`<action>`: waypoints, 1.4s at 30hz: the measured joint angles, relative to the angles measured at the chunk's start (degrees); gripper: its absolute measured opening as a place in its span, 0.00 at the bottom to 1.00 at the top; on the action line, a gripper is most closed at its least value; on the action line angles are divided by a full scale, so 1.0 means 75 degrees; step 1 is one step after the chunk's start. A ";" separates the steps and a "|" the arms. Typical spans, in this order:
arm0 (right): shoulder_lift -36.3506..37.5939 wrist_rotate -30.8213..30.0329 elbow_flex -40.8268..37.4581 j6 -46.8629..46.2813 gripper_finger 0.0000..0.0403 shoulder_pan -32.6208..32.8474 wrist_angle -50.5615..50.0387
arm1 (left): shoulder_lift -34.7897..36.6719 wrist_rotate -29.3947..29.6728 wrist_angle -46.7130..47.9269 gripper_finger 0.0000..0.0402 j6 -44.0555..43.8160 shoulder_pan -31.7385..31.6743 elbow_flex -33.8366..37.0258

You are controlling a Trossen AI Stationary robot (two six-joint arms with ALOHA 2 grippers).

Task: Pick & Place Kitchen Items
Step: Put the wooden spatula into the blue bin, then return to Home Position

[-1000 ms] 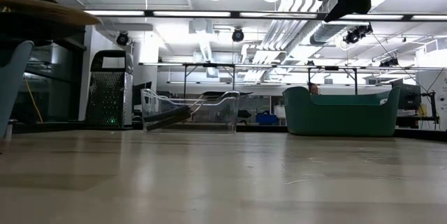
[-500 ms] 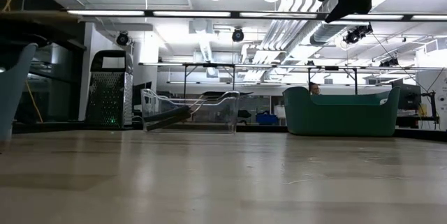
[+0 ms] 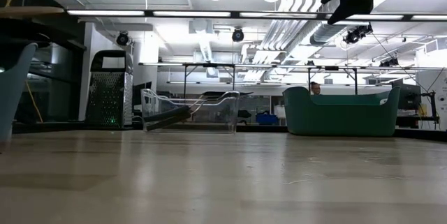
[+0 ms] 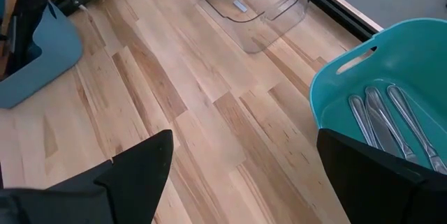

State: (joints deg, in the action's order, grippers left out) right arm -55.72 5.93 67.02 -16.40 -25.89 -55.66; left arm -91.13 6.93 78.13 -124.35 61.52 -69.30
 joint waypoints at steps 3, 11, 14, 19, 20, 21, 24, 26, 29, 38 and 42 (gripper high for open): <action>0.0000 0.0003 0.0000 0.0000 0.87 0.0000 -0.0017 | 0.0003 -0.0134 -0.0398 0.47 0.0026 0.0000 -0.0003; 0.0000 0.0023 0.0000 0.0215 0.87 0.0000 -0.0162 | 0.0032 -0.0353 -0.0721 0.51 -0.0070 0.0000 -0.0374; 0.0000 0.0059 0.0000 0.0224 0.87 -0.0001 -0.0163 | 0.0032 -0.0348 -0.0427 0.51 -0.0117 0.0000 -0.0841; 0.0000 0.0061 0.0000 0.0224 0.87 -0.0001 -0.0159 | 0.0035 -0.0050 0.0149 0.51 -0.0111 0.0000 -0.1839; 0.0000 0.0061 0.0000 0.0224 0.87 0.0000 -0.0159 | 0.0035 0.0175 0.0299 0.51 -0.0108 0.0000 -0.2048; 0.0000 0.0061 -0.0002 0.0224 0.87 0.0001 -0.0157 | 0.0037 0.0454 0.0479 0.51 -0.0100 0.0003 -0.2241; 0.0000 0.0061 0.0000 0.0193 0.87 -0.0001 -0.0155 | 0.0038 0.1587 0.1137 0.51 -0.0074 0.0000 -0.2801; 0.0000 0.0061 0.0000 0.0187 0.87 -0.0001 -0.0152 | 0.0046 0.2500 0.1542 0.51 -0.0030 -0.0011 -0.3131; 0.0000 0.0008 0.0000 0.0125 0.87 -0.0001 -0.0101 | 0.0110 0.3830 0.1544 0.51 0.0757 -0.0312 -0.3325; 0.0003 0.0026 0.0000 -0.0911 0.87 -0.0001 -0.0054 | 0.0680 0.5261 0.1507 0.51 0.4731 -0.2496 -0.3369; 0.0003 0.0026 0.0000 -0.1333 0.87 0.0002 0.0072 | 0.0946 0.5726 0.1259 0.51 0.7104 -0.3530 -0.3369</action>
State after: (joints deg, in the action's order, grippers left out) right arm -55.70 6.13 67.02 -26.40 -25.87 -55.12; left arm -84.04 49.87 87.57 -71.07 35.04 -94.56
